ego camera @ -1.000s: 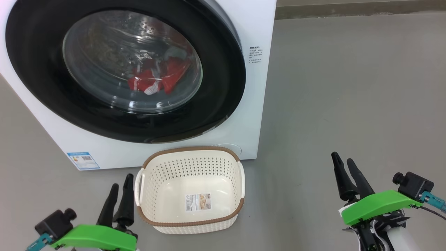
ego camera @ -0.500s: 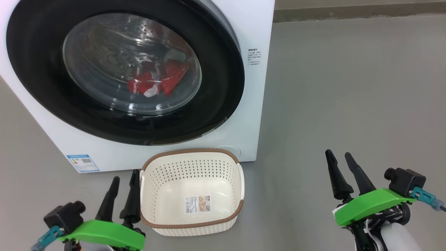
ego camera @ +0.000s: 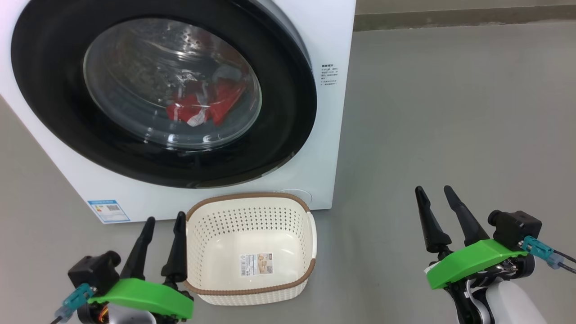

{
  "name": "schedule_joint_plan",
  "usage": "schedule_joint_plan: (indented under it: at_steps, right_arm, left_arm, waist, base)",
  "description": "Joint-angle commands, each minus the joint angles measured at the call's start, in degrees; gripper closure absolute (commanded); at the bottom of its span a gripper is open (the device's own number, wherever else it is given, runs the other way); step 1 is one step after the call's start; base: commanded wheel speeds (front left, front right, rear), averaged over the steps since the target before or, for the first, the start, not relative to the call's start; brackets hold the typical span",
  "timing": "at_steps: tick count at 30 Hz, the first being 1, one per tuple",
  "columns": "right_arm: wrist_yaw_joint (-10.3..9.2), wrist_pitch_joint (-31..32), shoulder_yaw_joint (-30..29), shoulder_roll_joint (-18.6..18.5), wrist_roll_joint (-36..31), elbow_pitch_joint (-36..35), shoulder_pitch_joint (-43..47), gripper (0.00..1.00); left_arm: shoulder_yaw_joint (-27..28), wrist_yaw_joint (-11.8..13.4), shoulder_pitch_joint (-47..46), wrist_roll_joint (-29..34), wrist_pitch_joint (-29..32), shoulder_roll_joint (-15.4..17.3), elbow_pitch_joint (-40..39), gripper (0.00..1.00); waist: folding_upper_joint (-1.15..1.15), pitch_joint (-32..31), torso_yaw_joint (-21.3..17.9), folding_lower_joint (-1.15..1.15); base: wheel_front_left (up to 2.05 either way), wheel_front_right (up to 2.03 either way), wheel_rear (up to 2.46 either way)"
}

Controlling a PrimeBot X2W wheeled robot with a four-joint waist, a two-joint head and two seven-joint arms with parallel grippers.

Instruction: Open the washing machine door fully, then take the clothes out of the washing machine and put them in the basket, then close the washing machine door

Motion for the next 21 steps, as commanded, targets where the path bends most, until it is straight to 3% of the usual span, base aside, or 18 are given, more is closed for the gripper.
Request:
schedule_joint_plan:
  at_steps: [1, 21]
  right_arm:
    - [-0.03, -0.93, 1.21, -0.53, -2.41, -1.52, -3.23, 0.00]
    - [-0.04, -4.31, 2.97, -0.72, -15.92, -2.16, -5.71, 0.00]
  left_arm:
    - [0.99, 0.17, -3.12, 2.08, -0.86, 1.19, -1.25, 0.00]
    - [0.65, 0.09, -5.67, 15.92, -4.23, 1.46, -1.99, 0.00]
  waist:
    - [0.00, 0.04, 0.24, -0.01]
    - [0.00, 1.10, 0.41, -0.01]
  base:
    - [0.00, 0.00, 0.00]
    - [0.00, 0.00, 0.00]
